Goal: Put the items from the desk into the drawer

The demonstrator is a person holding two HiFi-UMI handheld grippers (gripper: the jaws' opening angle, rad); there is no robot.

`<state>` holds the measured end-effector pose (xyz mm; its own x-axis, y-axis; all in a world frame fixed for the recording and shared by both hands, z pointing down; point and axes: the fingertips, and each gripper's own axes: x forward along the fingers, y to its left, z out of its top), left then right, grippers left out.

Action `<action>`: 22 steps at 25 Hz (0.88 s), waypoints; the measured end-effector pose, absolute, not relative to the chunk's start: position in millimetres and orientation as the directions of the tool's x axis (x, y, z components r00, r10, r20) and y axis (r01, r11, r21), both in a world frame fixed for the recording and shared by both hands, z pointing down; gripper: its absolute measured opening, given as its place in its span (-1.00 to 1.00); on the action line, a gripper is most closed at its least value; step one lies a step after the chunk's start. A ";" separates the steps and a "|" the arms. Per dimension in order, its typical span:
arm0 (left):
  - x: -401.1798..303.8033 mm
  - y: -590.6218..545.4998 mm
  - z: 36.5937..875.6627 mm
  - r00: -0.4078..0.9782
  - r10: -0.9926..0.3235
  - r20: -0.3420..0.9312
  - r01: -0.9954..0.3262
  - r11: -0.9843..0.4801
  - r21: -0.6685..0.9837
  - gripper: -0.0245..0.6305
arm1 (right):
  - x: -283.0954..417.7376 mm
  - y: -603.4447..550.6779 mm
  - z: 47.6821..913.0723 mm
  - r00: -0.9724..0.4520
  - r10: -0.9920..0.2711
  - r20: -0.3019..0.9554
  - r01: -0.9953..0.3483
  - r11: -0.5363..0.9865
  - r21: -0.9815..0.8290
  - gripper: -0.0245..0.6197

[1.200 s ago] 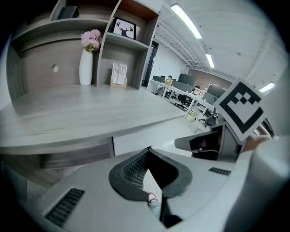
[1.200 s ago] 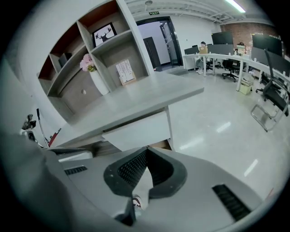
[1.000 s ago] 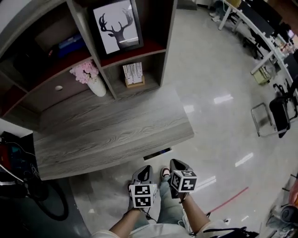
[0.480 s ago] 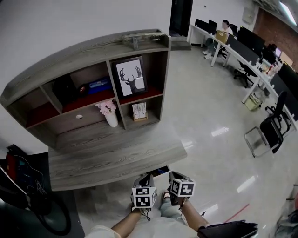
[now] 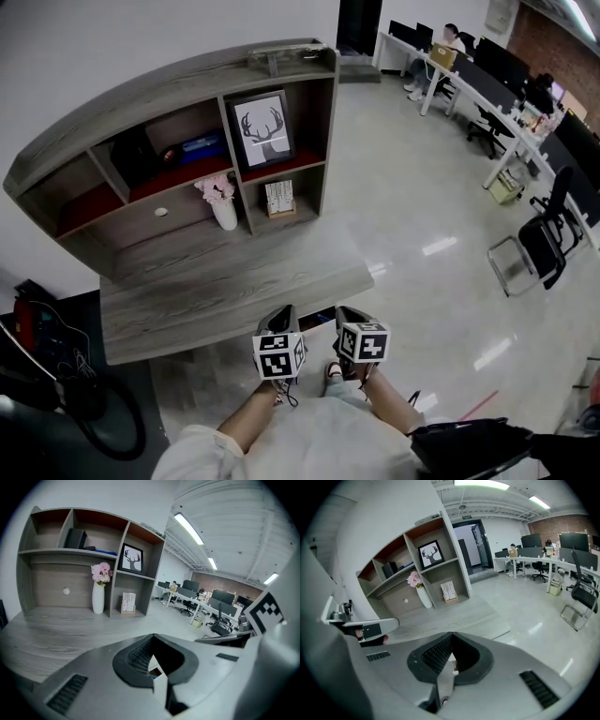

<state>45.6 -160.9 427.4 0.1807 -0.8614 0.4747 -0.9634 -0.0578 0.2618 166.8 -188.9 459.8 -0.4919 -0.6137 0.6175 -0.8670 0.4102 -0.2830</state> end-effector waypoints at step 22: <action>53.5 -175.0 432.3 0.185 -0.859 0.477 -0.961 -0.055 0.272 -0.93 | 176.7 -199.1 453.3 -0.464 -0.634 0.618 -0.879 0.416 -0.234 -0.93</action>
